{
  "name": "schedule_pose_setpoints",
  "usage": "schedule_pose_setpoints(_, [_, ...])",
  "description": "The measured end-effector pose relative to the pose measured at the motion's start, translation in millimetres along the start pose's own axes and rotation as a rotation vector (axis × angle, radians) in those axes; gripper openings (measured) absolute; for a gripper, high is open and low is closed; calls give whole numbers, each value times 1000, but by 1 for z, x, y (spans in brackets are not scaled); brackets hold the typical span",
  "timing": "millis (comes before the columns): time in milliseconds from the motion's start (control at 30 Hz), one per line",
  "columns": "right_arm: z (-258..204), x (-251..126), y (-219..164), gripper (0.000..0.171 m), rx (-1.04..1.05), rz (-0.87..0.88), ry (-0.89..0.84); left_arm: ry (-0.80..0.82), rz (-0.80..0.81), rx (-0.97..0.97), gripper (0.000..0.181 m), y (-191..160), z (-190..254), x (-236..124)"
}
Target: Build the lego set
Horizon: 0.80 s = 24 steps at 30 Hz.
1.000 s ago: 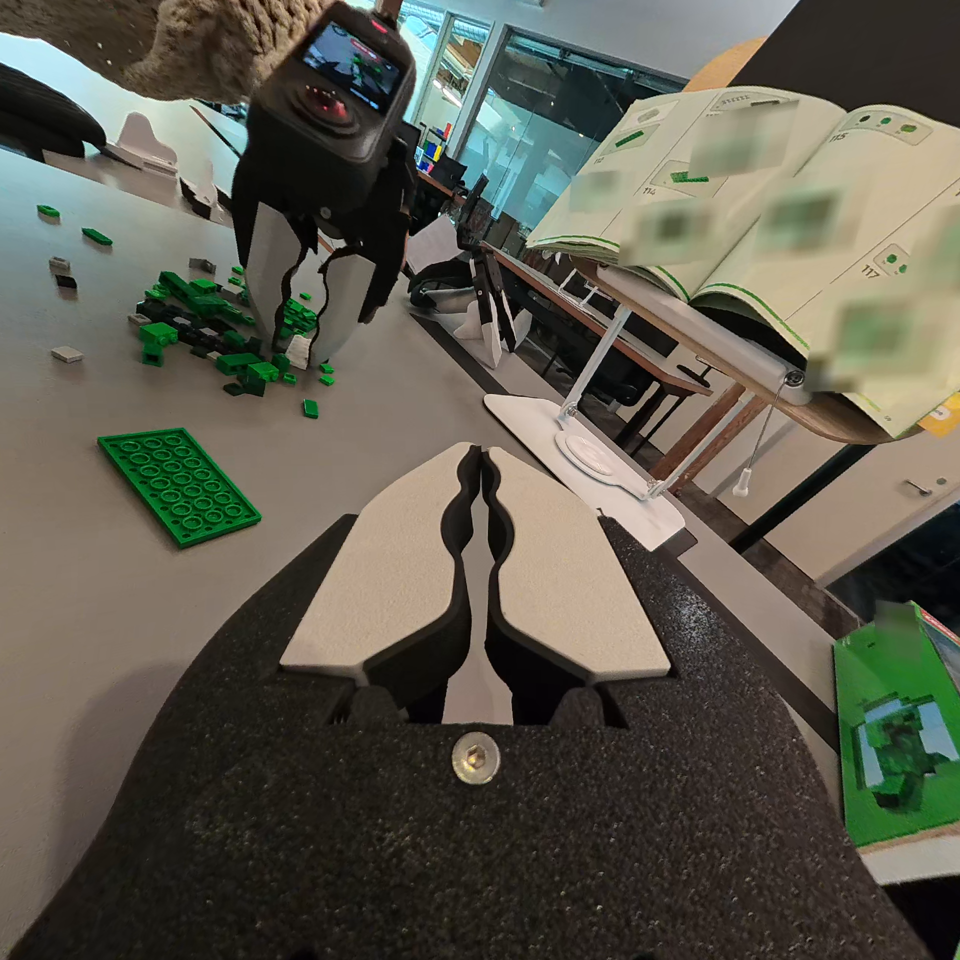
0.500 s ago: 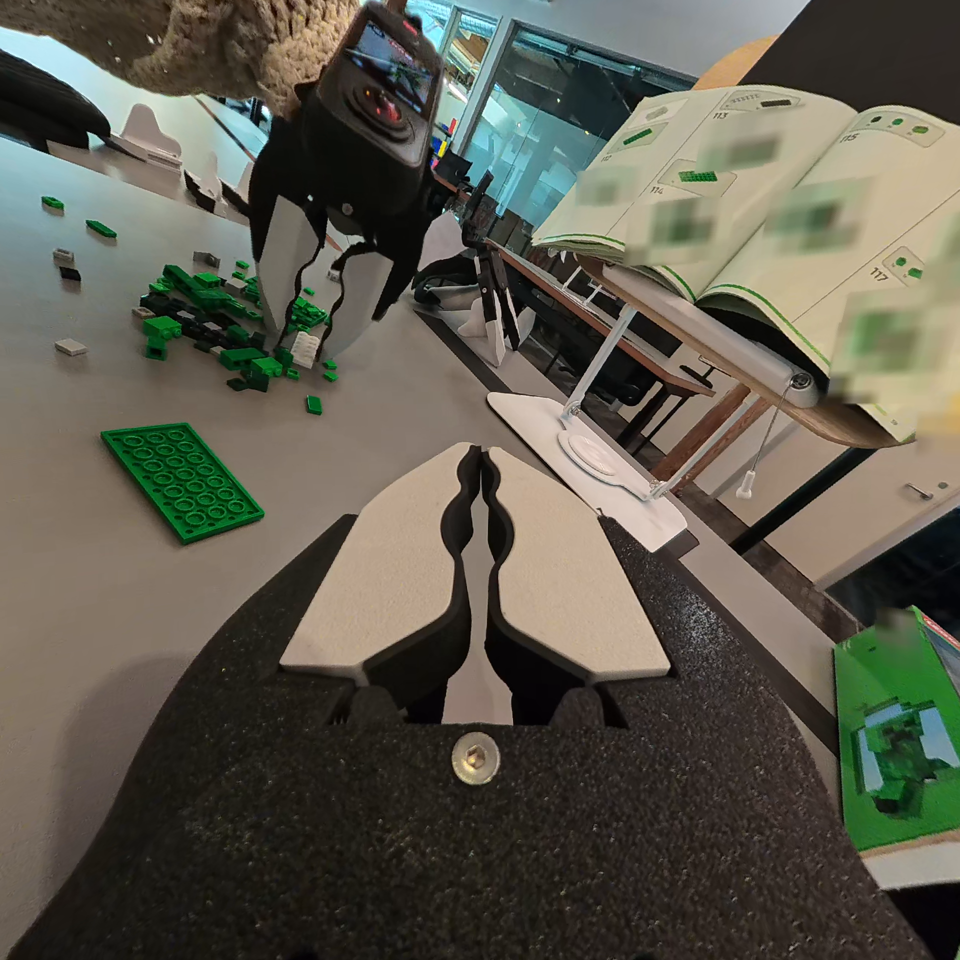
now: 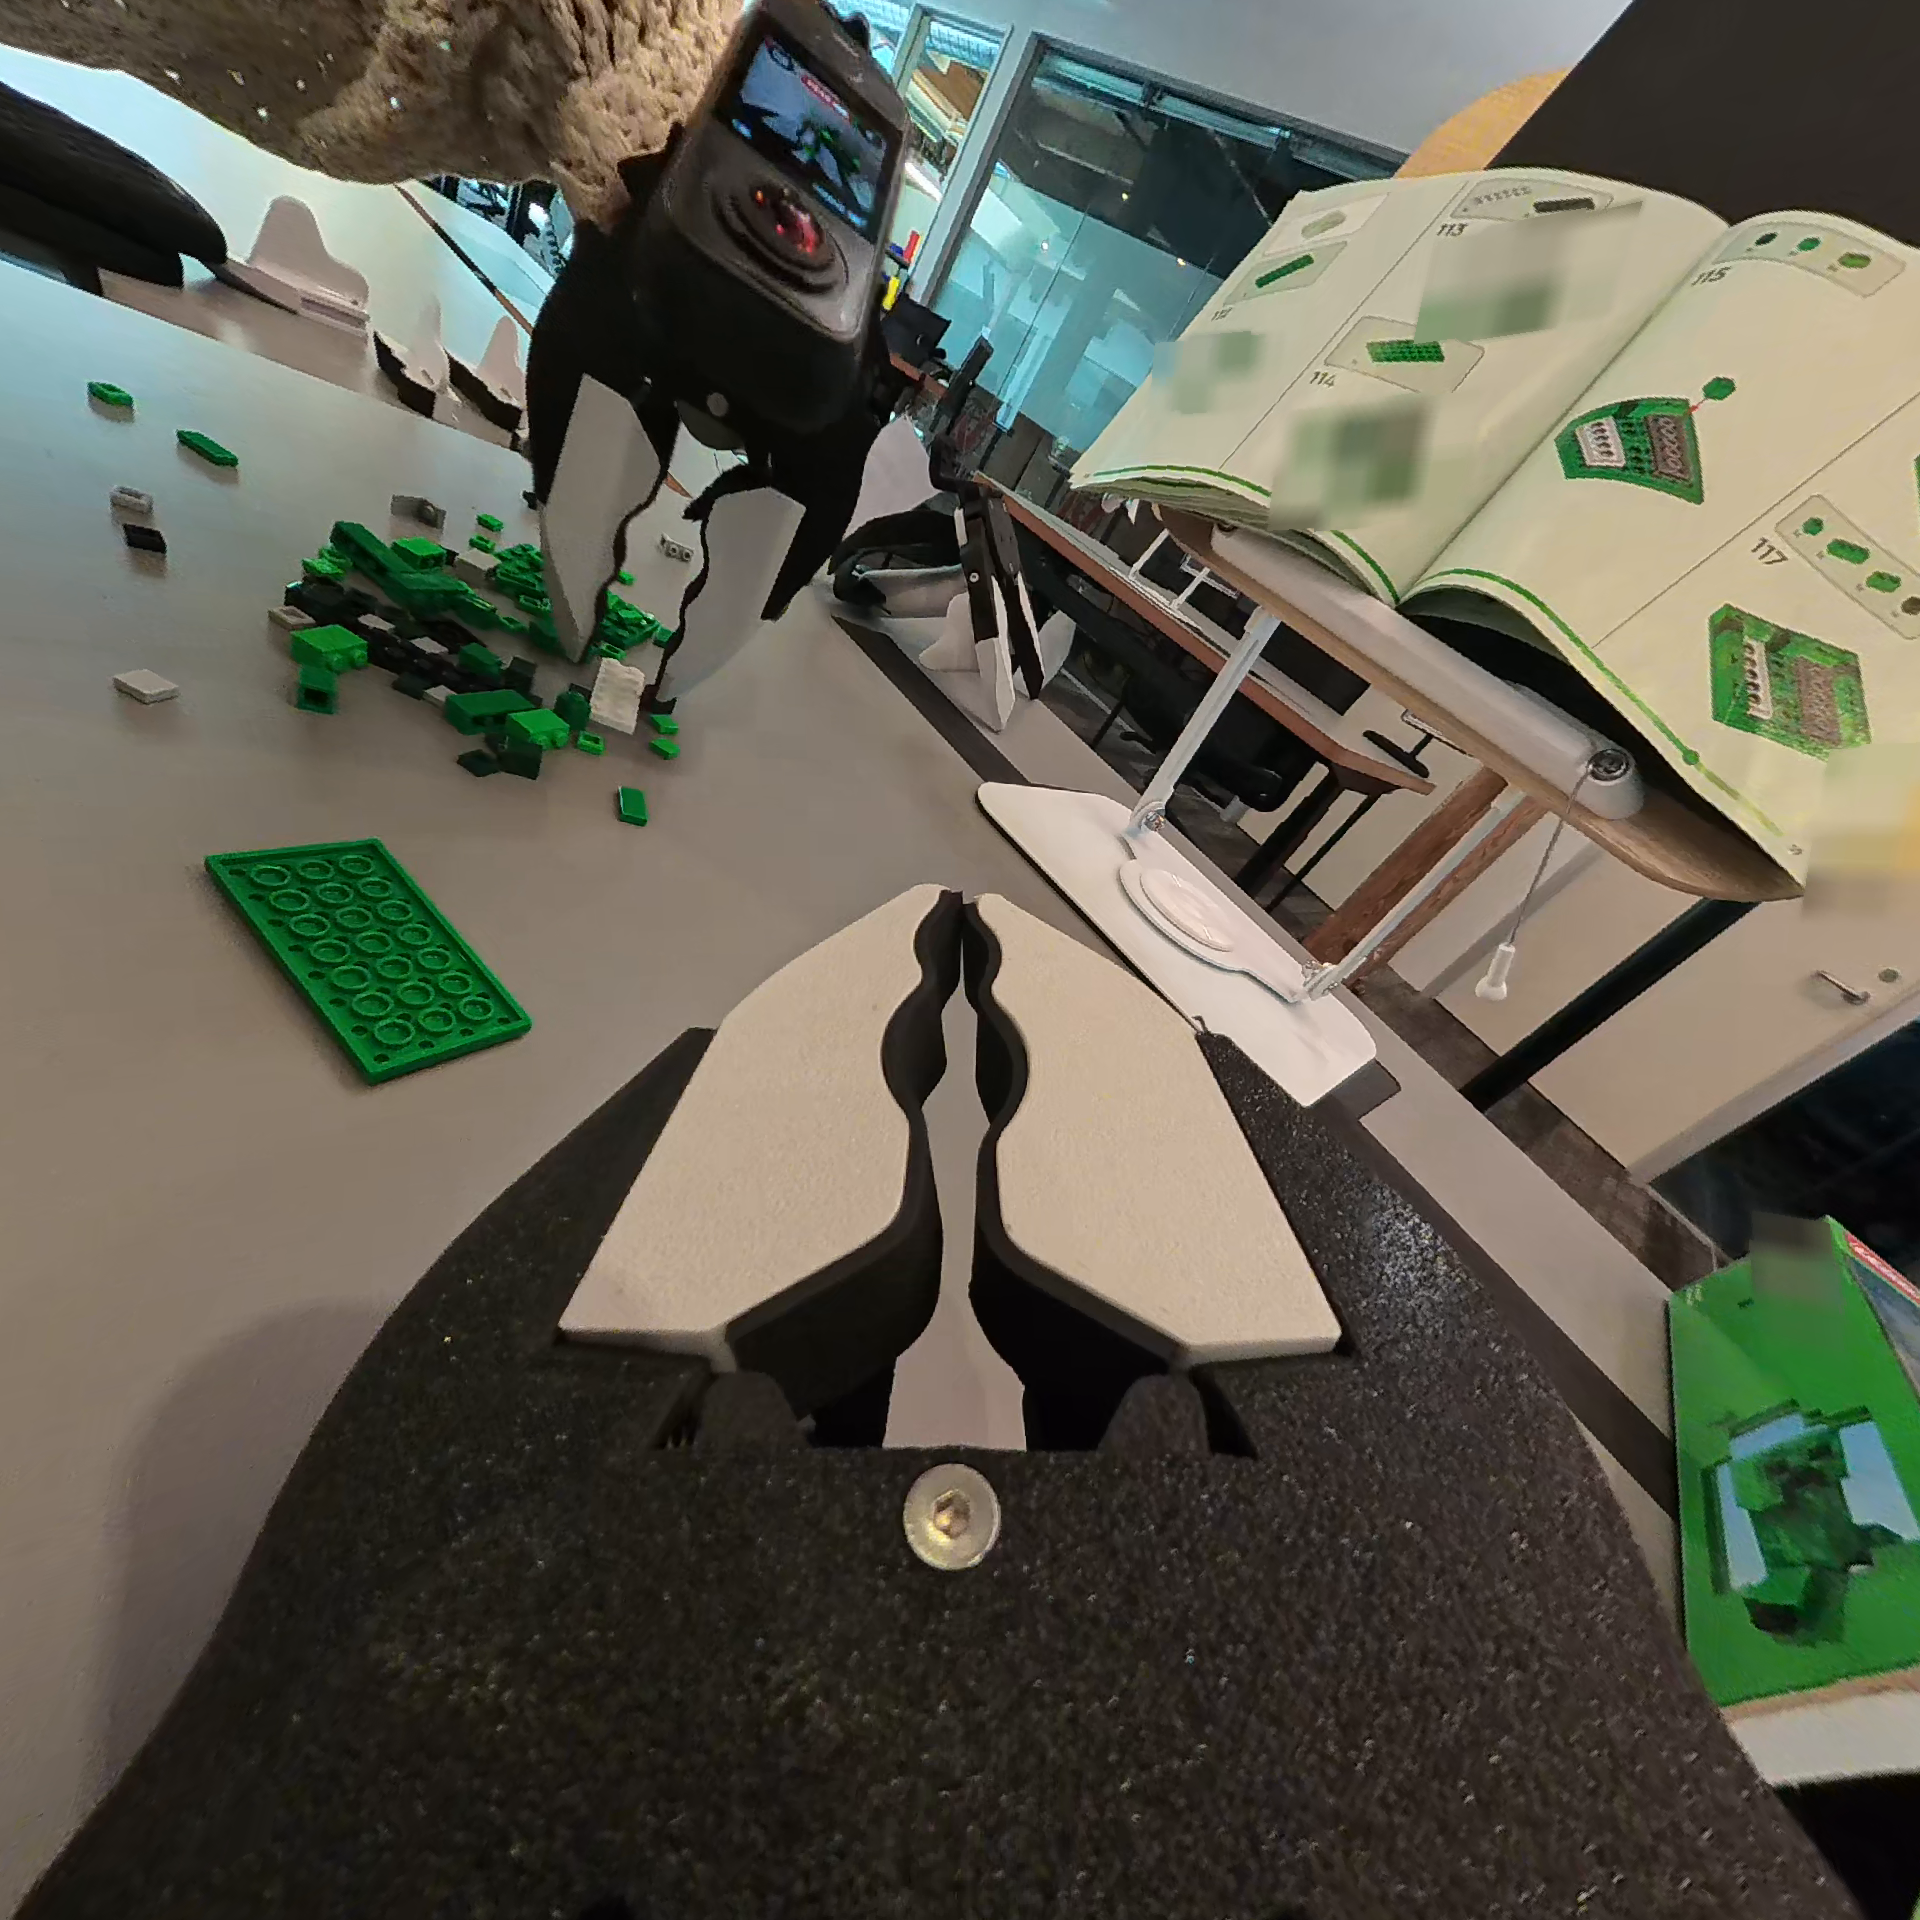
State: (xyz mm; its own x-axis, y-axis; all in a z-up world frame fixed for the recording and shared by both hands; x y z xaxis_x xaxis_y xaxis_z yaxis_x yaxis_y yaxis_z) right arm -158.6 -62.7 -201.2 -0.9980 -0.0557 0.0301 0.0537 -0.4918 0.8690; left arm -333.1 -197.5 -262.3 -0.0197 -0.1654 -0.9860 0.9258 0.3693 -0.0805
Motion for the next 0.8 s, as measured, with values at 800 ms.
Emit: schedule_pose_setpoints(800, [-1,1,0,0,-4,-4,5,1,8,13,19,0,-1,7])
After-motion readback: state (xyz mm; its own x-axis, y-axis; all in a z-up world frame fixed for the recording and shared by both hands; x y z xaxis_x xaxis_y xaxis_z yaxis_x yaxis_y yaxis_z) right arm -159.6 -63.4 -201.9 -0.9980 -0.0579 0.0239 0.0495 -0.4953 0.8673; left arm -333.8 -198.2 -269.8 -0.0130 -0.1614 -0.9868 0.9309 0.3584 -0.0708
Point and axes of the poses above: each gripper's, where its closed fingertips meet, x out along the fingers, y out of its top, z = x × y across the jaws, the point moved 2 cm from there along -x, back along the fingers, and after that the axes turned 7 degrees about -y, right-handed, at the moved point
